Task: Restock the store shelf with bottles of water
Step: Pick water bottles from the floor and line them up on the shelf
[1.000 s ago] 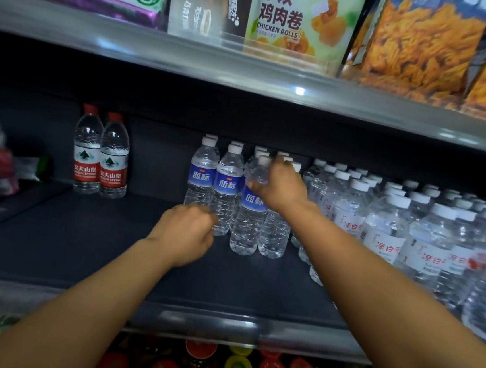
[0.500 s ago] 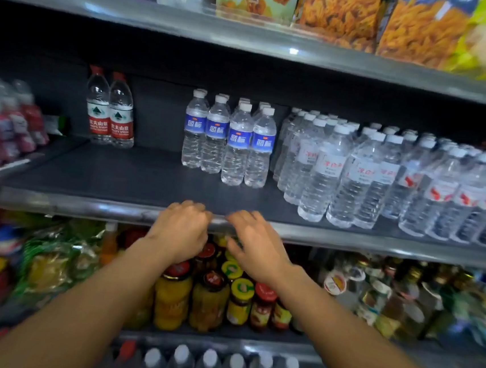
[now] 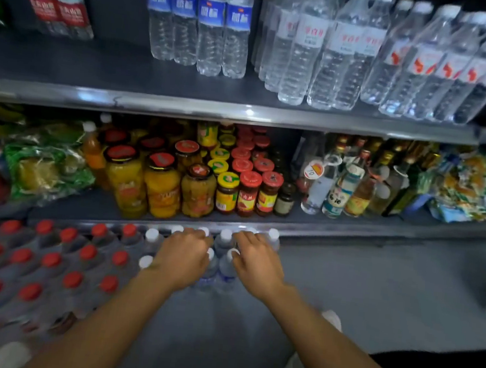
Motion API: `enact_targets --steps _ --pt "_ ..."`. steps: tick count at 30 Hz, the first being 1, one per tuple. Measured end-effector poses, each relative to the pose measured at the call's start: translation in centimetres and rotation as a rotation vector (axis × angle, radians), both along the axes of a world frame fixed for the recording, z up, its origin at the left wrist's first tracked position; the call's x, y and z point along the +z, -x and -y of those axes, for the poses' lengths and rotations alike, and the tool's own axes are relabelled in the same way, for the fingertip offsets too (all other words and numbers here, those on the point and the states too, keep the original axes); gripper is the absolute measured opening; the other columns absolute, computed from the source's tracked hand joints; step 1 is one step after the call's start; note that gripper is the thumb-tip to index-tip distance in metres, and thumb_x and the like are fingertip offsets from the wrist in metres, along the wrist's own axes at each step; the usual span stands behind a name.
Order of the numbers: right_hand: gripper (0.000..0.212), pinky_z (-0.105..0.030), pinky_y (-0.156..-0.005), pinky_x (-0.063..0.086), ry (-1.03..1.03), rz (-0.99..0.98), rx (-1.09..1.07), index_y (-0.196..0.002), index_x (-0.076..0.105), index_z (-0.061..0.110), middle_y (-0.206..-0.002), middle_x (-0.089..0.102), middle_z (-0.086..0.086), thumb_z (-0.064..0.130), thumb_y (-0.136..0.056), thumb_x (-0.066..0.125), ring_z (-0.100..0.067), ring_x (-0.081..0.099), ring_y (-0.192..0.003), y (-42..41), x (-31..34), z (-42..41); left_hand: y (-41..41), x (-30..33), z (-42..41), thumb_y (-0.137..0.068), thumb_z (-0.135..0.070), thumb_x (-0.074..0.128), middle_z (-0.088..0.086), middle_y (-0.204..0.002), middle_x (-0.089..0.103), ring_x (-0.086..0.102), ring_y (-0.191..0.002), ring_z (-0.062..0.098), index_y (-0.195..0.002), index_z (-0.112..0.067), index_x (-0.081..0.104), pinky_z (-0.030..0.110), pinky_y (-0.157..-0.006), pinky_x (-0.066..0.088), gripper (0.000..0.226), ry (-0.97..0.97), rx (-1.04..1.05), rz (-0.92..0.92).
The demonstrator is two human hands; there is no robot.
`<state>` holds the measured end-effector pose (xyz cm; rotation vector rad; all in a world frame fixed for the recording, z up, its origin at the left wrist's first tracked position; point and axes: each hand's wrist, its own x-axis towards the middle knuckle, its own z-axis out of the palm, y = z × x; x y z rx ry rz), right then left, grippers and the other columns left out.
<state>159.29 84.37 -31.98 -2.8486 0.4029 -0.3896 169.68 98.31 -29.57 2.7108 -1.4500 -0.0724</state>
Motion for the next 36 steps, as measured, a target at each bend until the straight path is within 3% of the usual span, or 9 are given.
enact_targets --steps 10,12,17,22,26,36 --pt "0.040 -0.038 -0.097 0.039 -0.310 -0.255 -0.218 -0.131 0.050 0.010 -0.127 0.056 -0.014 0.024 -0.093 0.053 -0.033 0.050 -0.118 2.5 -11.1 -0.2 2.1 -10.6 0.4 -0.088 -0.025 0.047 0.010 -0.113 0.063 0.060 -0.104 0.029 -0.102 -0.016 0.060 0.038 -0.080 0.049 0.021 -0.164 0.036 -0.234" --pt "0.046 -0.038 -0.098 0.039 -0.363 -0.246 -0.271 -0.133 0.046 0.008 -0.128 0.054 -0.015 0.025 -0.092 0.057 -0.033 0.049 -0.120 1.9 -12.1 0.5 2.1 -11.8 0.7 -0.089 -0.025 0.048 0.008 -0.115 0.063 0.060 -0.106 0.028 -0.106 -0.016 0.062 0.037 -0.082 0.048 0.024 -0.182 0.056 -0.252" --pt "0.059 -0.041 -0.096 0.043 -0.468 -0.193 -0.331 -0.134 0.040 0.009 -0.133 0.051 -0.013 0.024 -0.084 0.067 -0.032 0.047 -0.122 -1.1 -14.4 2.2 1.6 -14.9 1.5 -0.091 -0.024 0.048 0.005 -0.122 0.060 0.057 -0.110 0.024 -0.116 -0.017 0.061 0.034 -0.089 0.046 0.028 -0.219 0.029 -0.298" --pt "0.065 -0.042 -0.092 0.046 -0.530 -0.166 -0.289 -0.130 0.046 0.013 -0.129 0.053 -0.010 0.027 -0.075 0.077 -0.030 0.049 -0.120 -3.5 -15.6 3.6 1.0 -16.8 1.4 -0.093 -0.023 0.047 0.007 -0.127 0.058 0.055 -0.116 0.025 -0.123 -0.016 0.060 0.035 -0.095 0.043 0.033 -0.210 0.038 -0.352" --pt "0.071 -0.043 -0.095 0.045 -0.534 -0.153 -0.256 -0.134 0.046 0.015 -0.132 0.053 -0.006 0.027 -0.073 0.079 -0.028 0.049 -0.122 -4.5 -16.0 4.0 0.4 -17.8 1.1 -0.091 -0.023 0.048 0.006 -0.122 0.060 0.057 -0.110 0.023 -0.118 -0.015 0.061 0.034 -0.090 0.047 0.031 -0.185 0.036 -0.374" --pt "0.054 -0.038 -0.079 0.052 -0.472 -0.208 -0.329 -0.109 0.058 0.015 -0.108 0.066 -0.008 0.038 -0.065 0.079 -0.029 0.063 -0.099 -2.2 -13.2 2.7 0.4 -15.3 -0.5 -0.088 -0.022 0.048 0.007 -0.115 0.062 0.059 -0.105 0.026 -0.111 -0.014 0.063 0.036 -0.087 0.049 0.029 -0.153 0.050 -0.316"
